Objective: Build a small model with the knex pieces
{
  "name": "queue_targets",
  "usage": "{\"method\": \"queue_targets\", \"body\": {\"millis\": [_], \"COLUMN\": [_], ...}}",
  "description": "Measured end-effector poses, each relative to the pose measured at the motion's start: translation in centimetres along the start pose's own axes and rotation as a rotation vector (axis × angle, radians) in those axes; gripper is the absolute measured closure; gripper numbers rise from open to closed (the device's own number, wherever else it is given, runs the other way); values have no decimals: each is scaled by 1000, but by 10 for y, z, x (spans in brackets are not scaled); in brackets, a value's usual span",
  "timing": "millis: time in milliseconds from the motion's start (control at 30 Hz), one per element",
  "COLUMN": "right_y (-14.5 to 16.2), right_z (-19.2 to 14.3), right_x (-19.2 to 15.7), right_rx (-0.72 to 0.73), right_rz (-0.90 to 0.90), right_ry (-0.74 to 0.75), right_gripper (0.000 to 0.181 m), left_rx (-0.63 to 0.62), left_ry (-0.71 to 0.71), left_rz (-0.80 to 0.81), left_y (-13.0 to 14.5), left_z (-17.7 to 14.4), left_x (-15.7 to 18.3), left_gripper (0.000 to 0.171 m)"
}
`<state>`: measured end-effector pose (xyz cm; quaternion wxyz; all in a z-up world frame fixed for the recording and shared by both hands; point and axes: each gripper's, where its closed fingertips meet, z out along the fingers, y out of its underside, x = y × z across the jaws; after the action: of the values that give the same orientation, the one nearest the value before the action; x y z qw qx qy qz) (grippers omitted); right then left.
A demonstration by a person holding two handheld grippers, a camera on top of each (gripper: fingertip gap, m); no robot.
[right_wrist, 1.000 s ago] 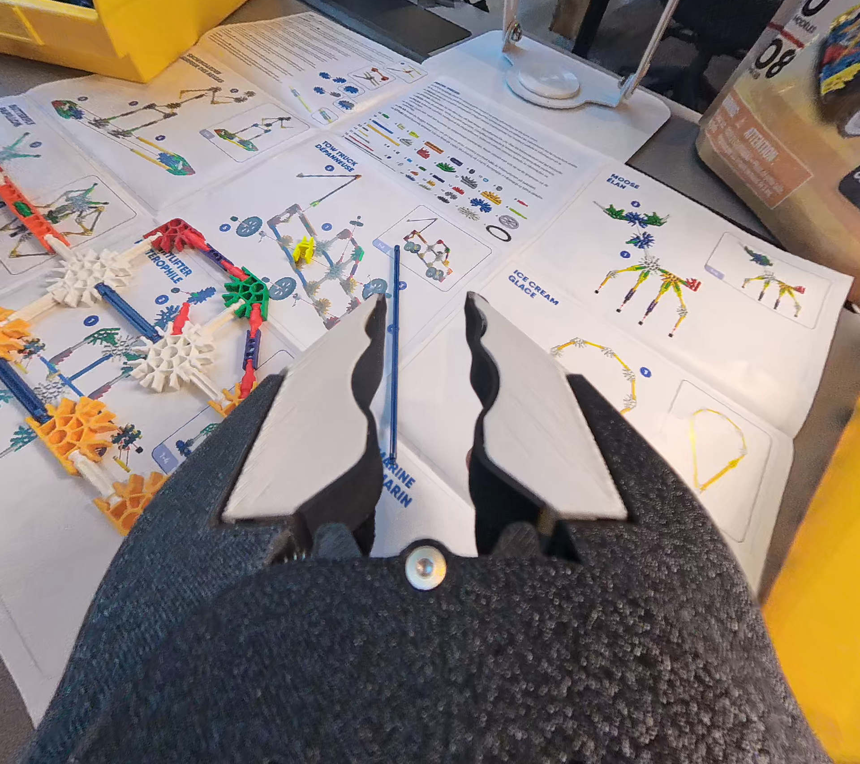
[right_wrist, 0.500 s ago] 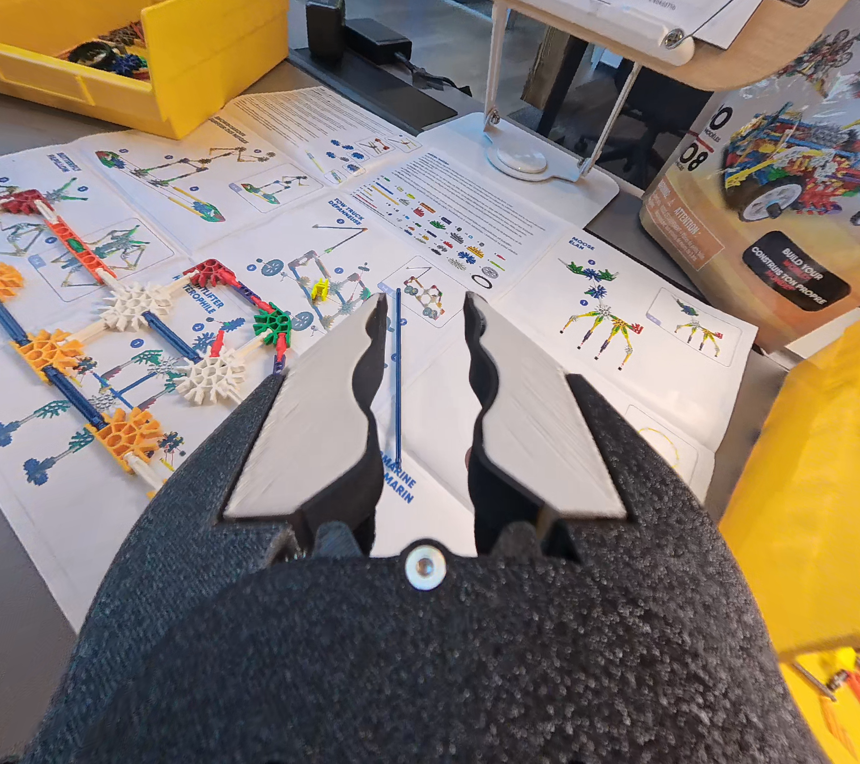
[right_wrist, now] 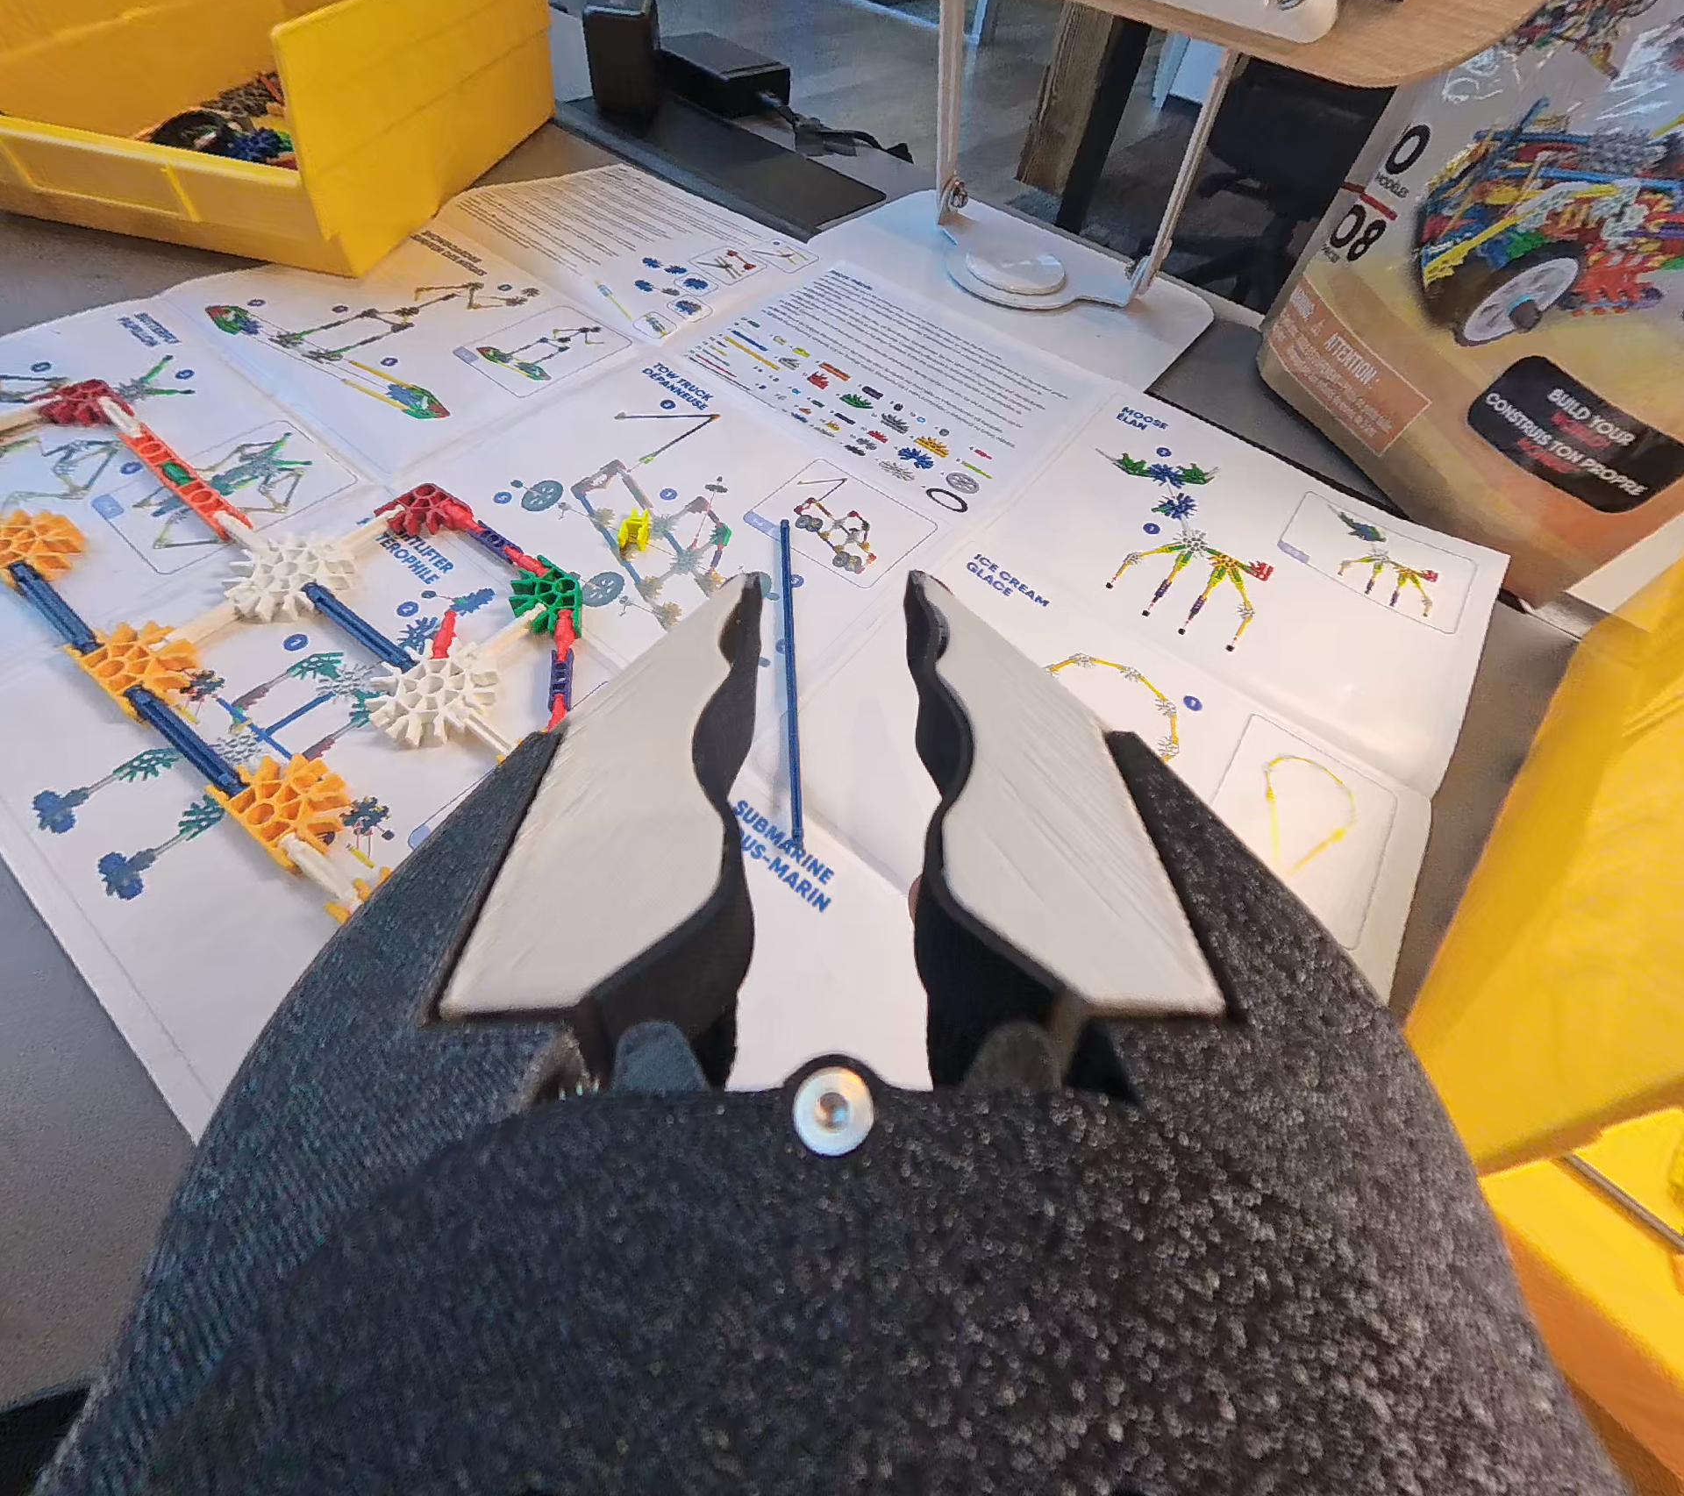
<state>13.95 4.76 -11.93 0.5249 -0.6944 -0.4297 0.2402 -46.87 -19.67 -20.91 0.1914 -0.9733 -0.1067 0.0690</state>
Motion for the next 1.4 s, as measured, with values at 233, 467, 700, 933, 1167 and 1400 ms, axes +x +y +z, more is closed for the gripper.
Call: {"method": "queue_targets", "body": {"millis": [233, 467, 700, 933, 1167, 1400], "right_y": [-7, -6, -3, -1, -14, -33], "right_z": [-5, -4, 5, 8, 6, 2], "right_x": [2, 4, -13, -27, -72, -133], "right_rx": [35, 49, 36, 28, 93, 113], "right_rz": [-1, 17, -1, -35, 49, 271], "right_ry": [8, 7, -47, -86, -333, -704], "right_gripper": [151, 151, 151, 153, 157, 156], "left_rx": [57, 246, 670, 581, 465, 494], "left_ry": [-84, -272, 208, 787, 1202, 1351], "left_rz": [71, 196, 385, 527, 565, 410], "left_y": [-5, -25, -80, -80, -51, -46], "left_z": [-29, -120, -180, -119, -117, -129], "left_x": [5, 12, 182, 370, 492, 528], "left_gripper": [171, 171, 171, 171, 171, 171]}}
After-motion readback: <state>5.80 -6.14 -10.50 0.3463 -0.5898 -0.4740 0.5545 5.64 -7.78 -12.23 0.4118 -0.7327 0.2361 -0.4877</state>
